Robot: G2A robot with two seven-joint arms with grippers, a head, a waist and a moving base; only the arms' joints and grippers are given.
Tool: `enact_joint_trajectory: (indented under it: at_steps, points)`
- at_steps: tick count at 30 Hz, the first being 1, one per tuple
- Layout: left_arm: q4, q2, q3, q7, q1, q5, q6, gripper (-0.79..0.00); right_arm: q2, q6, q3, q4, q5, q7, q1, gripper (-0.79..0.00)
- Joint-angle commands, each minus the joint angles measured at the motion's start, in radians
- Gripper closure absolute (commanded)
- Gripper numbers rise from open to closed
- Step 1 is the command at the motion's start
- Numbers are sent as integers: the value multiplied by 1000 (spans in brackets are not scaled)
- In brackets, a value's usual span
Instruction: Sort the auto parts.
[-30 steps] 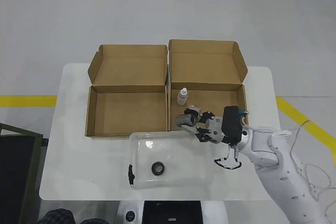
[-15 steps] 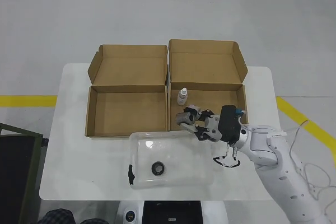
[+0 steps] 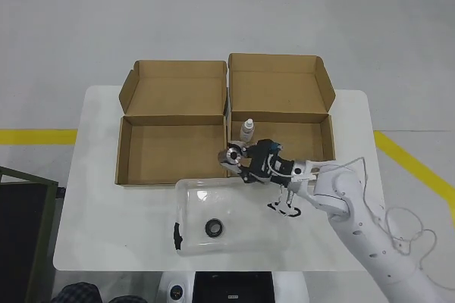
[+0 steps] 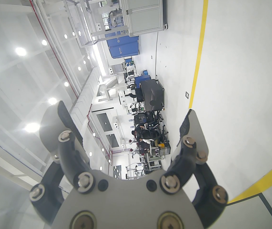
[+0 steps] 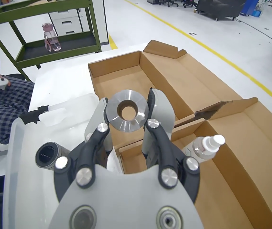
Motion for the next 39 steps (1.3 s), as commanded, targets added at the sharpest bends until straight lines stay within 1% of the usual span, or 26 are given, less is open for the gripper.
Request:
enact_joint_trajectory:
  at_steps: [1, 7, 18, 31, 39]
  points:
    - [0, 0, 0, 0, 0, 0, 0, -785, -7, 18, -27, 11, -6, 28, 32, 0]
    - [0, 0, 0, 0, 0, 0, 0, -785, -38, 88, -118, 49, -52, 129, 146, 0]
    - [0, 0, 0, 0, 0, 0, 0, -785, -107, 169, -254, 210, -15, 216, 331, 0]
    - [0, 0, 0, 0, 0, 0, 0, -785, -186, 212, -369, 406, 7, 266, 460, 0]
    - [0, 0, 0, 0, 0, 0, 0, -785, -237, 226, -421, 536, 31, 265, 515, 0]
